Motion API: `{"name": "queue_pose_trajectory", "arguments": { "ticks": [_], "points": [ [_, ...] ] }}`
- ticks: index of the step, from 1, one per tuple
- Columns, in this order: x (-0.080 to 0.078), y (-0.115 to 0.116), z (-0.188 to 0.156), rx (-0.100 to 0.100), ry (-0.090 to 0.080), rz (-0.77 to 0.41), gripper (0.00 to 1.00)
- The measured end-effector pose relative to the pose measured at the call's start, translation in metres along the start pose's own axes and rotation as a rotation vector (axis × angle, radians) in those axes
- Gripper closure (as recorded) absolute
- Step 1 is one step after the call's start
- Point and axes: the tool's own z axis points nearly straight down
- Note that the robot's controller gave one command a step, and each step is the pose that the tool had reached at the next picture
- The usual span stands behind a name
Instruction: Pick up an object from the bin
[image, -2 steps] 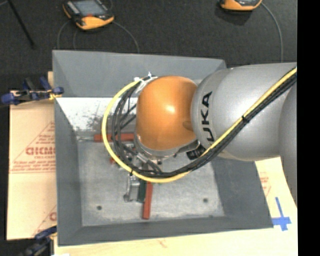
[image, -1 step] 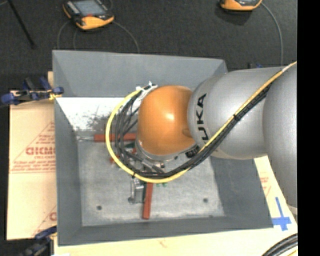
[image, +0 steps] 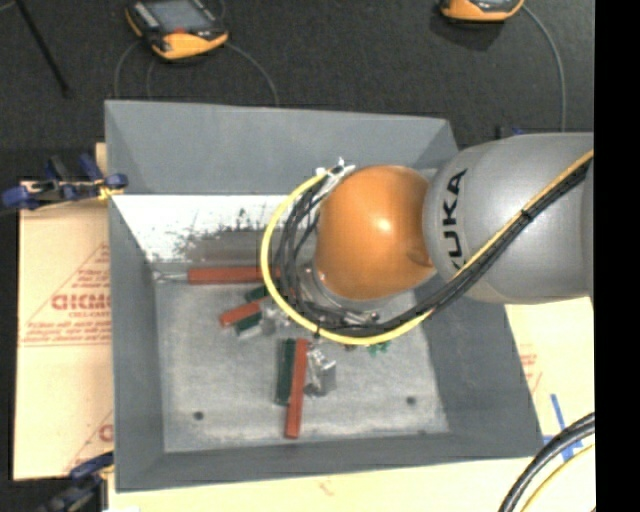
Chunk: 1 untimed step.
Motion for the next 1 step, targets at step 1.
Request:
{"name": "queue_pose_trajectory", "arguments": {
  "ticks": [1],
  "points": [
    [-0.0596, -0.04, 0.0147, 0.001, -0.001, -0.045, 0.0]
  ]
}}
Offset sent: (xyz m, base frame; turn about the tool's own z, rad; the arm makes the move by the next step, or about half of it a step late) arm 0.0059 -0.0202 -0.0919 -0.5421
